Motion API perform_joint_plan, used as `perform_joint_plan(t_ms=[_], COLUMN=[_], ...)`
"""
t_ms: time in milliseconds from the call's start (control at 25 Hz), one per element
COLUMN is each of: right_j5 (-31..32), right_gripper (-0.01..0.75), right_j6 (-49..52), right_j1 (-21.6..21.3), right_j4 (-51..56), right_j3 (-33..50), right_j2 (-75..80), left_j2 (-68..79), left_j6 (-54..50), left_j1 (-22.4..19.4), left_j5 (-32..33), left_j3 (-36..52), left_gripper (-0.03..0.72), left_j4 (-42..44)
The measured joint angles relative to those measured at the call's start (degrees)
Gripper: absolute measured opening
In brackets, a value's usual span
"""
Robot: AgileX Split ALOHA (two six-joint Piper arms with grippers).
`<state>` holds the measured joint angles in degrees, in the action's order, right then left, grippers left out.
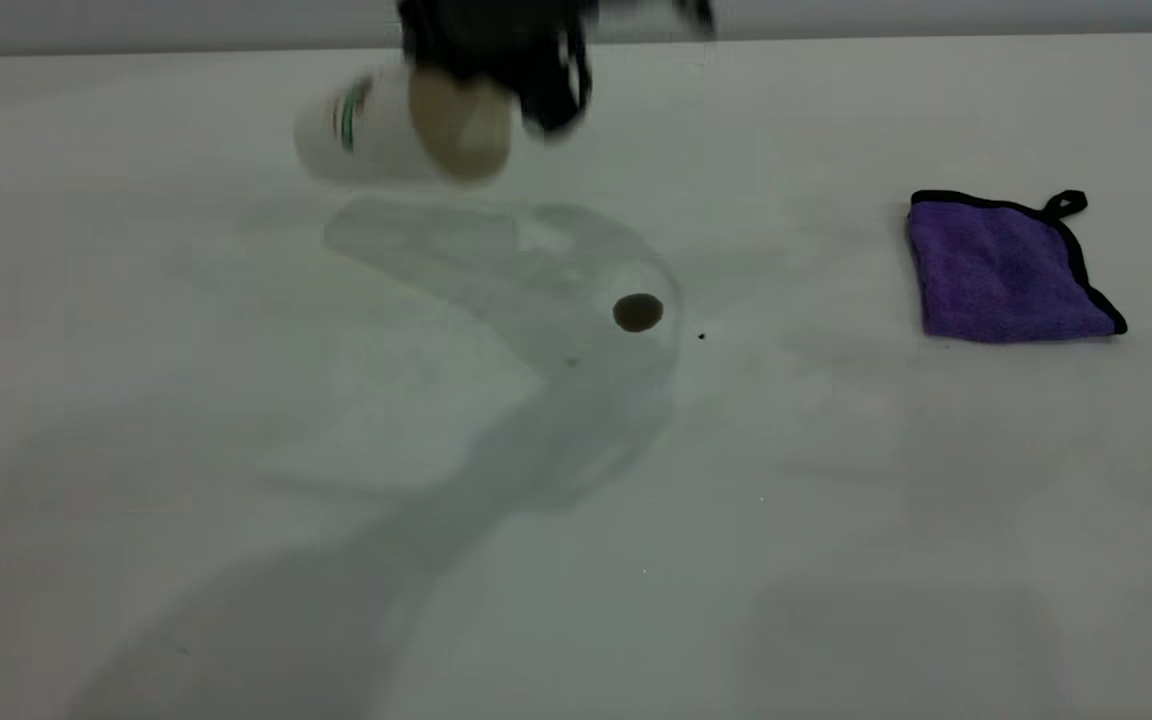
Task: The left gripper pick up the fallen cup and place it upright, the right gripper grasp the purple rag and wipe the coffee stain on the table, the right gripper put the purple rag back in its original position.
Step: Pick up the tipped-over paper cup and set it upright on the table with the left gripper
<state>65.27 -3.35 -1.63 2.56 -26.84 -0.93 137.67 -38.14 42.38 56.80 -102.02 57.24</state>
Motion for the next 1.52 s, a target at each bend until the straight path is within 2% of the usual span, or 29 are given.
perform_joint_plan(t_ms=[240, 440, 720, 920, 1240, 1360, 1520], right_j5=[0.0, 0.0, 0.0, 0.0, 0.0, 0.0, 0.0], right_gripper=[0.555, 0.555, 0.555, 0.555, 0.555, 0.555, 0.555], right_j6=[0.0, 0.0, 0.0, 0.0, 0.0, 0.0, 0.0], right_j1=[0.0, 0.0, 0.0, 0.0, 0.0, 0.0, 0.0], right_j4=[0.0, 0.0, 0.0, 0.0, 0.0, 0.0, 0.0], right_j3=[0.0, 0.0, 0.0, 0.0, 0.0, 0.0, 0.0], right_j2=[0.0, 0.0, 0.0, 0.0, 0.0, 0.0, 0.0], left_j2=[-11.4, -14.0, -11.3, -6.5, -2.6, -2.5, -2.5], left_j6=[13.5, 28.7, 47.6, 53.4, 54.8, 55.0, 55.1], left_j1=[-9.9, -18.5, -27.5, -30.6, -31.1, -31.2, -31.2], left_j5=[-3.9, -6.4, -9.7, -13.0, -18.5, -19.0, -19.2], left_j3=[-0.1, -0.1, 0.3, 0.5, 0.5, 0.5, 0.5], left_gripper=[0.019, 0.019, 0.019, 0.021, 0.04, 0.091, 0.25], left_j4=[-23.8, -43.3, -62.8, -67.9, -69.6, -70.8, -70.9])
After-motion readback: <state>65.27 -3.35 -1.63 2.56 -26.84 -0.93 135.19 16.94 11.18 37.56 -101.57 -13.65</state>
